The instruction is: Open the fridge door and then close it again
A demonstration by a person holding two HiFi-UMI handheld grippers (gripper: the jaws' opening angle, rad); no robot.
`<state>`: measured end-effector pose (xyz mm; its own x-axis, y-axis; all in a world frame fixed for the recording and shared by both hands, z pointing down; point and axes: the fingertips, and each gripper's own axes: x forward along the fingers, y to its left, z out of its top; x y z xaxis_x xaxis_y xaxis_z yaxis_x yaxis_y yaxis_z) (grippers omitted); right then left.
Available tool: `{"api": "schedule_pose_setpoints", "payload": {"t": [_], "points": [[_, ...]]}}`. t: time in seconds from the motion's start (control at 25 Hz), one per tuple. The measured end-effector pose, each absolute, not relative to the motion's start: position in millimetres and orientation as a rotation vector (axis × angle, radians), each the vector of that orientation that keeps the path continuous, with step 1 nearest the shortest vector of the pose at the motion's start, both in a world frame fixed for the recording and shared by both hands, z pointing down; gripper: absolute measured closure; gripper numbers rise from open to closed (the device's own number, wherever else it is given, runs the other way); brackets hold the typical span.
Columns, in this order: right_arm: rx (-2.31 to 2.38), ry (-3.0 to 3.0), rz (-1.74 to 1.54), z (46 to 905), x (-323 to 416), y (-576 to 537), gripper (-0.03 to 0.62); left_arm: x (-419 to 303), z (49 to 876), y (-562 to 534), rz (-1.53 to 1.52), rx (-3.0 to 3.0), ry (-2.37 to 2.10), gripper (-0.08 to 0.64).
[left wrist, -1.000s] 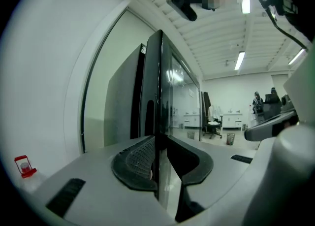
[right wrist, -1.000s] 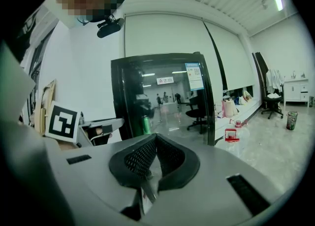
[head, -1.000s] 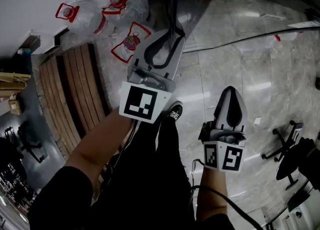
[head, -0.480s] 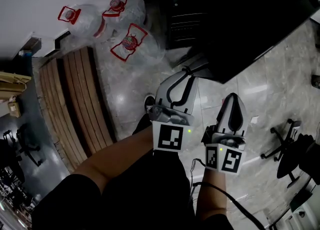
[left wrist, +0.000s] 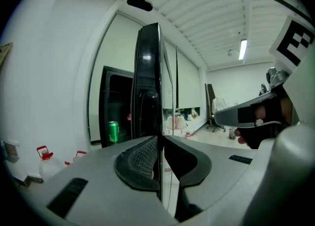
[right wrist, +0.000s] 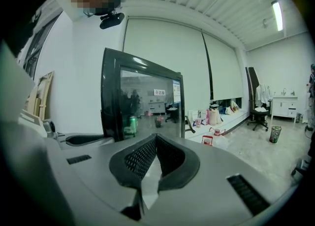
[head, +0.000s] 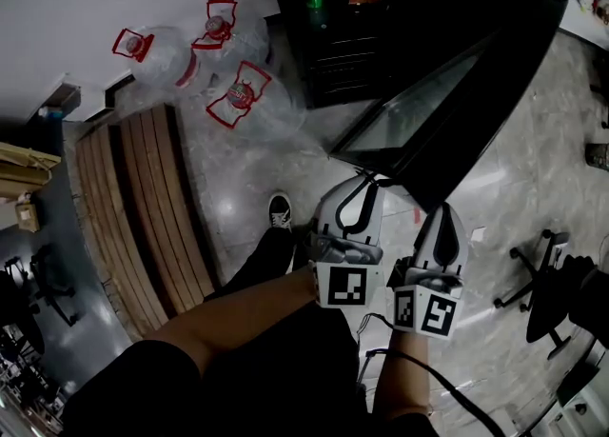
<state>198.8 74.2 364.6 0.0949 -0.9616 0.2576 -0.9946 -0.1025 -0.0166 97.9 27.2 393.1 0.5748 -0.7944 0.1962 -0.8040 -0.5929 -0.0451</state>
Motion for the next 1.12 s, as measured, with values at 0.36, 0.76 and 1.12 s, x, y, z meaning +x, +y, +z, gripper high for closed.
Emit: {"api": "schedule_pose_setpoints", "payload": {"t": [0.36,0.76,1.12], "points": [[2.203,-1.973,0.317,360,210,74,0.577,108,388,36,0.292,2.758,-1.386,0.515],[2.144,-2.054,0.314,368,193,44,0.577,94,389,17,0.278,2.825,-1.292,0.518],[2.076,-2.135,0.301,372,166,12,0.577,61,392,-28,0.246,2.813,-1.321,0.517]]}}
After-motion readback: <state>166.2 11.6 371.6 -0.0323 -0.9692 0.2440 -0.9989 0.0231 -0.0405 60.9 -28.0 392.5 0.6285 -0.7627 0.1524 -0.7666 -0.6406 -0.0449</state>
